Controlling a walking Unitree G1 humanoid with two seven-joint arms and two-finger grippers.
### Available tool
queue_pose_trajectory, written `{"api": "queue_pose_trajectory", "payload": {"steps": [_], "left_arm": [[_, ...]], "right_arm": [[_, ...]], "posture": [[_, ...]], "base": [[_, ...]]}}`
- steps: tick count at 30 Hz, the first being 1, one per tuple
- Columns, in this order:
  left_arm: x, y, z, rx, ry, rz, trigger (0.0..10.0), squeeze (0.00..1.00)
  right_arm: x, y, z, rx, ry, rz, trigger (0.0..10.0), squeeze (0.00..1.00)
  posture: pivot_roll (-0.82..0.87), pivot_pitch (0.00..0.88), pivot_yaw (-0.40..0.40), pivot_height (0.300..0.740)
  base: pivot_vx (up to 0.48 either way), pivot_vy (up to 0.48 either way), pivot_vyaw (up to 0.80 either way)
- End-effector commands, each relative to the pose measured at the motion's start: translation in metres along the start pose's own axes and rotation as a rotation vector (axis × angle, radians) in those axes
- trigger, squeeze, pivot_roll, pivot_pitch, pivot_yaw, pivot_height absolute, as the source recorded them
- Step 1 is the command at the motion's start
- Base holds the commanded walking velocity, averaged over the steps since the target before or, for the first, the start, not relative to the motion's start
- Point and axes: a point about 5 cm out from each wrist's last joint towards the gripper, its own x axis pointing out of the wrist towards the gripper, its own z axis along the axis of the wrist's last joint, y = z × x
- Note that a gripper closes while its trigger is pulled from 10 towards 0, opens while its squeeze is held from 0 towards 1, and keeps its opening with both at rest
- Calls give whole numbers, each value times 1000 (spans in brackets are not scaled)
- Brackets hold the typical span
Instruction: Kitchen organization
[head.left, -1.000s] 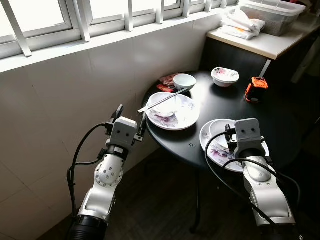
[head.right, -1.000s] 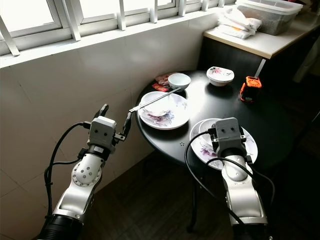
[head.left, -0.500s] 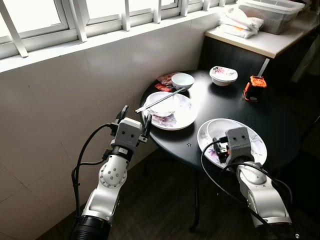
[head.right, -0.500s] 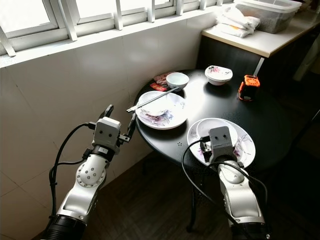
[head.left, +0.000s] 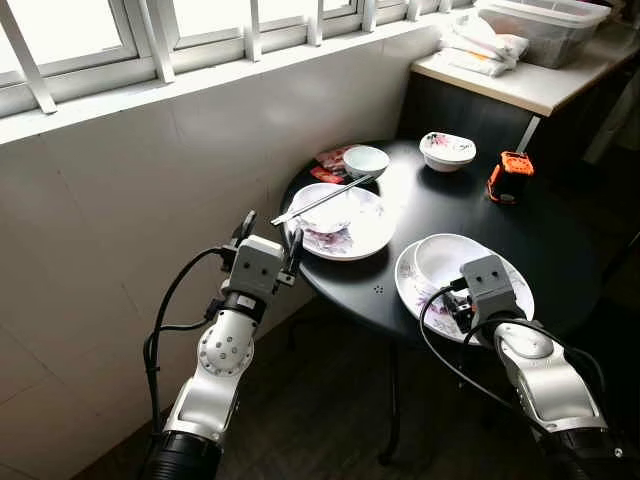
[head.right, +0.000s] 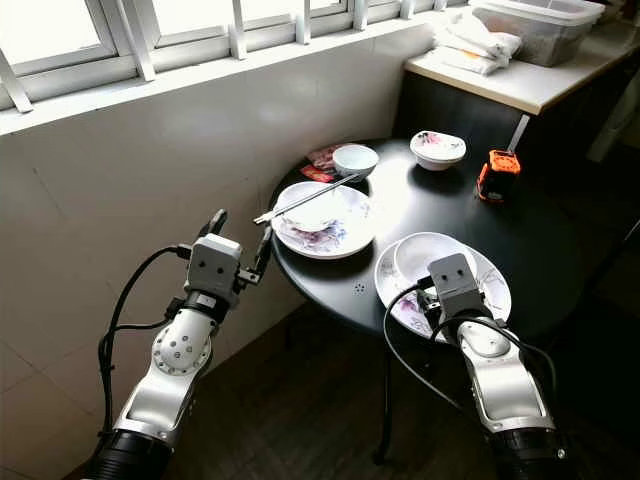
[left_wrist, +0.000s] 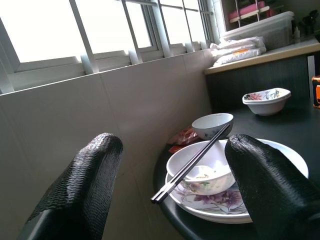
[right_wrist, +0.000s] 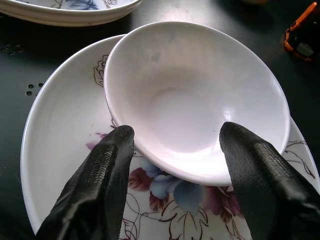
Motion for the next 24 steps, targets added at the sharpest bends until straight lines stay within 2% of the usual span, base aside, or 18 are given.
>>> {"api": "queue_pose_trajectory", "payload": {"steps": [1, 5, 9, 12, 17, 19, 24], "left_arm": [[2, -2, -1, 2, 14, -1, 10000, 0], [2, -1, -1, 2, 14, 4, 10000, 0], [2, -2, -1, 1, 13, 6, 10000, 0], [2, -2, -1, 2, 13, 8, 10000, 0], [1, -2, -2, 2, 15, 8, 10000, 0], [1, -3, -2, 3, 16, 8, 10000, 0], [1, -3, -2, 3, 17, 7, 10000, 0]], "right_arm": [[2, -2, -2, -3, 27, 36, 10000, 0], [3, -11, 5, -30, 27, 69, 10000, 0], [5, -25, 16, -129, 4, 50, 10000, 0], [6, -29, 25, -169, -21, 46, 10000, 0], [7, -25, 23, -166, -6, 80, 10000, 0], [7, -18, 18, -170, 8, 141, 10000, 0], [7, -16, 17, -188, 14, 195, 10000, 0]], "posture": [[14, 0, -47, 740], [13, 0, -49, 740], [14, 0, -51, 740], [16, 0, -57, 740], [20, 0, -58, 740], [20, 0, -56, 740], [20, 0, -56, 740]], "base": [[0, 0, 0], [0, 0, 0], [0, 0, 0], [0, 0, 0], [0, 0, 0], [0, 0, 0], [0, 0, 0]]}}
